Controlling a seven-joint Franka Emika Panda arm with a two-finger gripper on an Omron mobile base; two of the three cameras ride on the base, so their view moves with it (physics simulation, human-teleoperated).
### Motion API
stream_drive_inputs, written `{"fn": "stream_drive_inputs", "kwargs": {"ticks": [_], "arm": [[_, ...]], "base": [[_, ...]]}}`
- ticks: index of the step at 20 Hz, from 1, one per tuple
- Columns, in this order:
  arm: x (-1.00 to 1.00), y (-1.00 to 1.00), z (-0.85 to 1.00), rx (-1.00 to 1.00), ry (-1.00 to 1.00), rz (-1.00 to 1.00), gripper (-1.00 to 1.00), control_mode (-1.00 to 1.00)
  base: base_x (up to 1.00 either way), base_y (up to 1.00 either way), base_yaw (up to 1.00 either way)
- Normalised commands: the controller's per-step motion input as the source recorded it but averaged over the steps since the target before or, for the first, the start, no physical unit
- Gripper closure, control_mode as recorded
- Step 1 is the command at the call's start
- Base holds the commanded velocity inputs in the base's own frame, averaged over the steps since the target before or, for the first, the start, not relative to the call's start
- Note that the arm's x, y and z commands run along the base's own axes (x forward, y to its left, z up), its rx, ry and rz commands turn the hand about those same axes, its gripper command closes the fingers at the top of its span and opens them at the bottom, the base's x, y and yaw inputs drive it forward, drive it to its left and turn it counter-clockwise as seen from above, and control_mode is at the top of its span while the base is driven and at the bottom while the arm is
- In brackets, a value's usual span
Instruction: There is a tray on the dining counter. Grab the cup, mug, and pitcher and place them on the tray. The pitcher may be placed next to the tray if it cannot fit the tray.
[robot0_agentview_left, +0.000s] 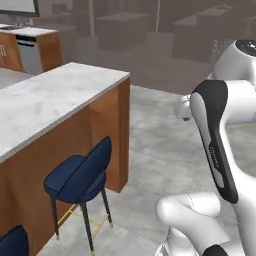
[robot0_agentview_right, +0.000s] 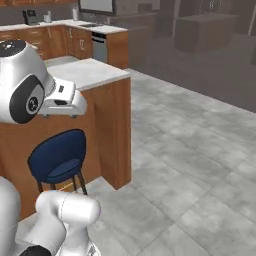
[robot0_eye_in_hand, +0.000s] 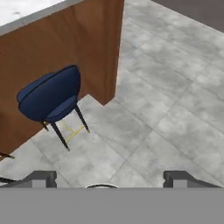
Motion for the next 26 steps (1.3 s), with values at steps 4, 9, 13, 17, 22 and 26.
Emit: {"fn": "stream_drive_inputs", "kwargs": {"ticks": [4,9,13,17,22,26], "arm": [[0.0,0.0,0.0,0.0,0.0,0.0,-1.0,1.0],[0.0,0.0,0.0,0.0,0.0,0.0,-1.0,1.0],[0.0,0.0,0.0,0.0,0.0,0.0,-1.0,1.0],[0.0,0.0,0.0,0.0,0.0,0.0,-1.0,1.0],[0.0,0.0,0.0,0.0,0.0,0.0,-1.0,1.0],[0.0,0.0,0.0,0.0,0.0,0.0,-1.0,1.0]], "base": [[0.43,-1.0,-0.78],[0.95,-0.93,-0.47],[1.0,-0.41,-0.34],[1.0,0.0,-0.12],[1.0,-0.02,-0.03],[1.0,-0.12,0.0]]}}
